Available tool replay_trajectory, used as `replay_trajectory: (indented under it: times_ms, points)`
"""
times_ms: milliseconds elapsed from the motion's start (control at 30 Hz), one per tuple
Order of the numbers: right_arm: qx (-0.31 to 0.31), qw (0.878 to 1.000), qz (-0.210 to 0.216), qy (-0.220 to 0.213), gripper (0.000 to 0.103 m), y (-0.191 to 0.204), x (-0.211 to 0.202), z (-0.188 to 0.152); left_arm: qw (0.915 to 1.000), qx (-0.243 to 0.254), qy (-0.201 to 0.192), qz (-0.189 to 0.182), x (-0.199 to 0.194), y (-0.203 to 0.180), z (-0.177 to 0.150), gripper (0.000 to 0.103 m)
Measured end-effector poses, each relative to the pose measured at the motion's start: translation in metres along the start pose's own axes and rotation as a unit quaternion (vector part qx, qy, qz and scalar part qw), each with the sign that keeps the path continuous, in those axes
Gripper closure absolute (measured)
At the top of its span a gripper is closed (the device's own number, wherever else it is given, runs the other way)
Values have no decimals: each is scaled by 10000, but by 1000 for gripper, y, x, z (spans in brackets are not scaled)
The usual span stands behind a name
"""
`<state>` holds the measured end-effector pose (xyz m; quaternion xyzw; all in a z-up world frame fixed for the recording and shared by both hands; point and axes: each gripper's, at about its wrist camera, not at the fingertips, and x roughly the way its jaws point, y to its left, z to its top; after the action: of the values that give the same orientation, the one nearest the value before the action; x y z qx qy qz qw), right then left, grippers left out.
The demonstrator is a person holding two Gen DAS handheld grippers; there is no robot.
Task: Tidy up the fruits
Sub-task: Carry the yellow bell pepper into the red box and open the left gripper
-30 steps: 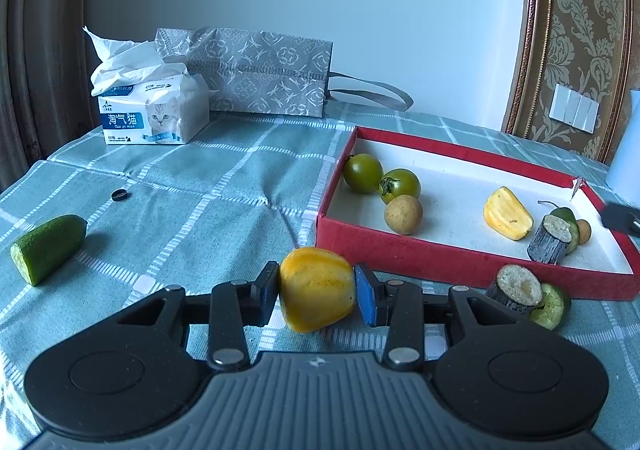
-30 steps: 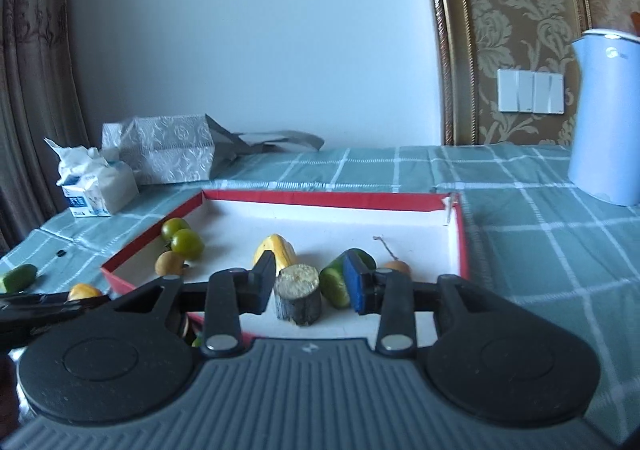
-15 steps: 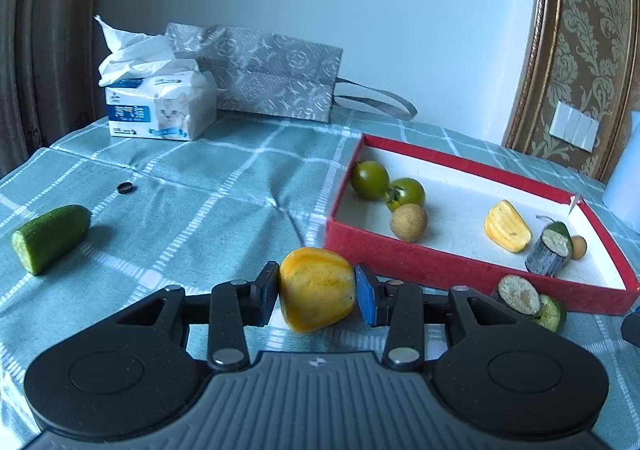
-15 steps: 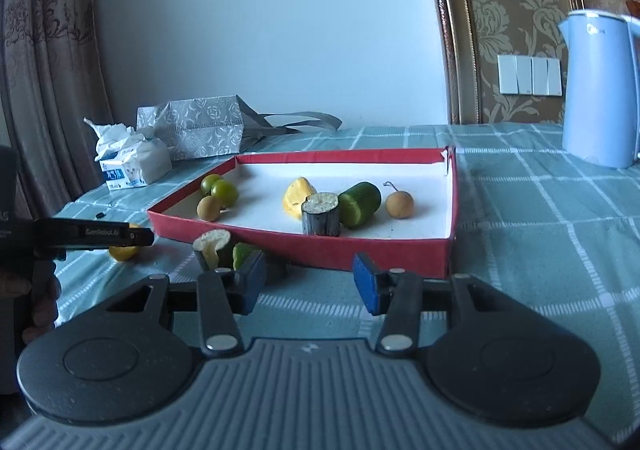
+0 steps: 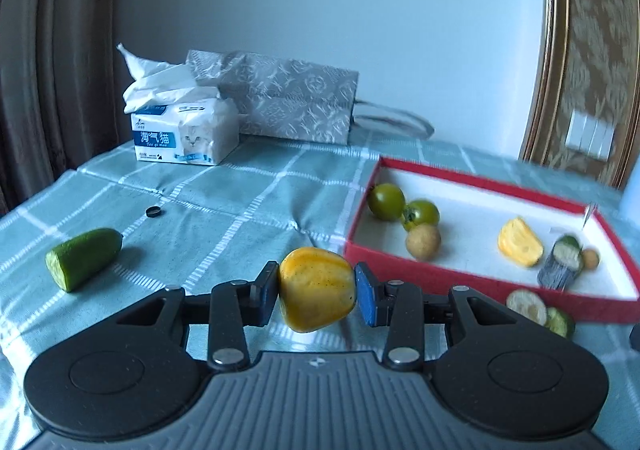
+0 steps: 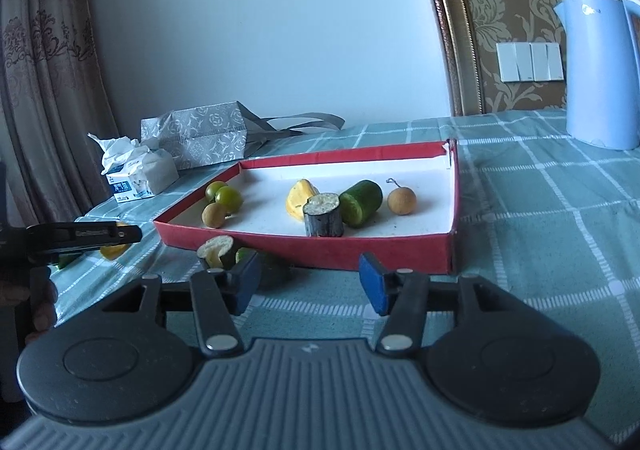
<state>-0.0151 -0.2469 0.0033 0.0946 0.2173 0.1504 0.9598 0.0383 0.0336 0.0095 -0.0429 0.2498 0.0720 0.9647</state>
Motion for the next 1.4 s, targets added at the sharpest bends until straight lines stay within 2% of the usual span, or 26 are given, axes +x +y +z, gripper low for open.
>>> replay_trajectory:
  times_ms: [133, 800, 1167, 1333, 1400]
  points:
    - [-85, 10000, 14, -8, 51, 3, -1, 0, 9997, 144, 75, -158, -2, -18, 2, 63]
    - [16, 10000, 3, 38, 51, 0, 1, 0, 9959, 669, -415, -444, -13, -71, 45, 63]
    - [39, 10000, 19, 71, 51, -1, 2, 0, 9963, 735, -197, -390, 7, -73, 42, 62]
    - [73, 9999, 26, 92, 51, -1, 4, 0, 9941, 1016, -86, -358, 29, -84, 48, 62]
    - [97, 9999, 30, 114, 51, -2, 4, 0, 9944, 988, 3, -379, 40, -86, 52, 62]
